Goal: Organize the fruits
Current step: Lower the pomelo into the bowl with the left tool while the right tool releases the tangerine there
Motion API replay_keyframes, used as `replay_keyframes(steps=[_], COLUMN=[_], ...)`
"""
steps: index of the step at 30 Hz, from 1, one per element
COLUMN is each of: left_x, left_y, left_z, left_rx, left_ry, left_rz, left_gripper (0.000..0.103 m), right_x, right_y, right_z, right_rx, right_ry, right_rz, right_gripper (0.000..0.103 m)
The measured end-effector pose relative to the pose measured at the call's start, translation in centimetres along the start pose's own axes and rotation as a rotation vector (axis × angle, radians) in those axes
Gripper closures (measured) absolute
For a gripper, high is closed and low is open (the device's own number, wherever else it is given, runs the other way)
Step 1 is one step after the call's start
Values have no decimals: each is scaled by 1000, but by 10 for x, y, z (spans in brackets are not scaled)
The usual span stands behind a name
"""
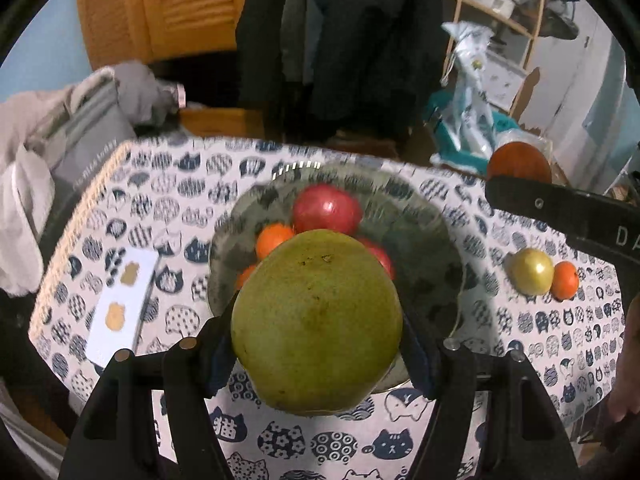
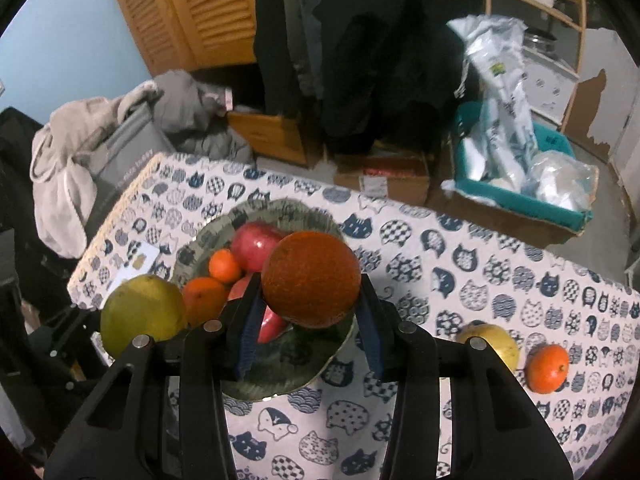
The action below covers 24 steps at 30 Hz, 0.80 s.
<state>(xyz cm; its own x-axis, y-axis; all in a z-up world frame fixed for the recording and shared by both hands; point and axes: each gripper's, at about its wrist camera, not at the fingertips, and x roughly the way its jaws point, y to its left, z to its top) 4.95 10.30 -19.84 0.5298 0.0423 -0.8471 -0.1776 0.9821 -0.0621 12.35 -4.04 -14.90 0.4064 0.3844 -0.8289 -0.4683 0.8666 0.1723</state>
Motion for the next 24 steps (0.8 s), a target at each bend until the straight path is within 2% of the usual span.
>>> replay_keyframes(steps=[10,17,24], left_x=[40,61,66], left_y=[9,8,7], left_z=[-16,-24,-23], left_rx=[-30,-32,-21], left_ry=[113,191,194], left_rz=[-6,-18,-19], left_gripper=[32,32,31], right_x=[50,65,70], right_y=[10,8,6], right_z=[-15,-22,-23], right_rx=[-18,-12,-9], right_ry=[107,142,153], right_rz=[-15,-21,-23], right_gripper=[60,60,60])
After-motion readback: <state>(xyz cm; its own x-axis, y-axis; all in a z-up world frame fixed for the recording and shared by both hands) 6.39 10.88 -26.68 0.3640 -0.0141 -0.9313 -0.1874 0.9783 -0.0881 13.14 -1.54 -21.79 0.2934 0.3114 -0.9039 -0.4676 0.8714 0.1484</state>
